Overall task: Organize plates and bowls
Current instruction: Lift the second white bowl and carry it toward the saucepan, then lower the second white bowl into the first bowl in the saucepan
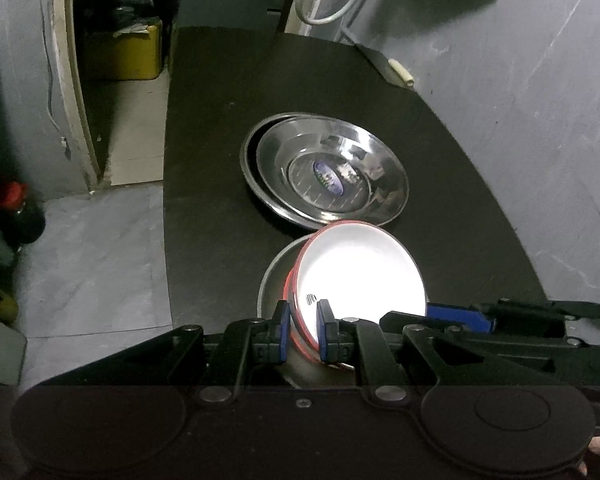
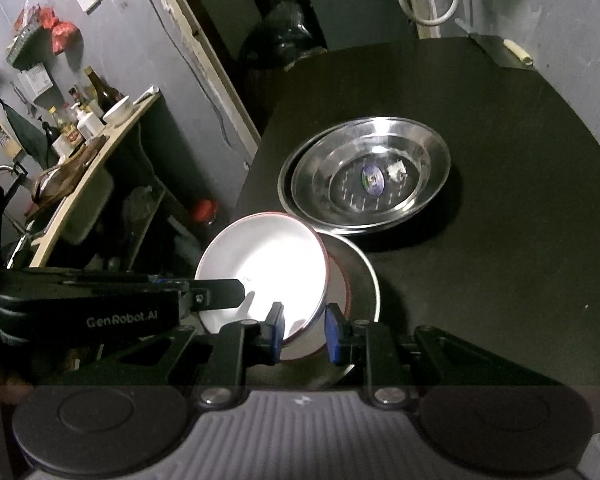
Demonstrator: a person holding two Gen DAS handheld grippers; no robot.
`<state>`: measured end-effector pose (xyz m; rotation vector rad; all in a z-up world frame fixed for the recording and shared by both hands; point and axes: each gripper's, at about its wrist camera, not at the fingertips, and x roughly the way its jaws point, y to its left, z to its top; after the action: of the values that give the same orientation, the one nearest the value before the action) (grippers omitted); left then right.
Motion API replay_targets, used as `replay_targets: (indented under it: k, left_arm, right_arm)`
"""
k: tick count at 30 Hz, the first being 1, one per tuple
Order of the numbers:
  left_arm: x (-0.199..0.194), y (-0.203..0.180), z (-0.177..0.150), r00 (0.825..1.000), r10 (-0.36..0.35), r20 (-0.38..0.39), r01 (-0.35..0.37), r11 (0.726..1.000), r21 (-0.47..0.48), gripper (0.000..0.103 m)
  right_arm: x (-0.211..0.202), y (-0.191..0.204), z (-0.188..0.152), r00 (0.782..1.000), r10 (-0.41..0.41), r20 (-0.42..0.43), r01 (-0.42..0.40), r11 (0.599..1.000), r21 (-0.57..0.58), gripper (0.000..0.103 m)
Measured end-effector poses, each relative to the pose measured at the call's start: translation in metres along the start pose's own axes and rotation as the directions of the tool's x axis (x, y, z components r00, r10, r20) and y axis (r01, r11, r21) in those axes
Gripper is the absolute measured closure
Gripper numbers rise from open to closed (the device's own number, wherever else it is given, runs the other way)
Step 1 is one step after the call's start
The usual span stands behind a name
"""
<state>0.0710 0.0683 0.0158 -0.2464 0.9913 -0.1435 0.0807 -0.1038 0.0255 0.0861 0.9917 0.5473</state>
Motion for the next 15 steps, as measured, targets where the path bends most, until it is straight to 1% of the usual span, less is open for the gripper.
replay_targets:
  k: [8, 15]
  left_arm:
    - [0.0023, -0.0054, -0.0007, 0.999, 0.03, -0.021, -0.029, 0.999, 0.043, 0.088]
    - [0.0058, -0.0089, -0.0002, 0.998, 0.046, -0.037, -0.044, 0.997, 0.062, 0.088]
  right_arm:
    - [0.0047, 0.0002, 0.0, 1.0, -0.008, -0.028, 0.009, 1.0, 0.006, 0.079]
    - [0.0054, -0.0005, 0.0007, 0.999, -0.013, -0.041, 0.013, 1.0, 0.01, 0.079]
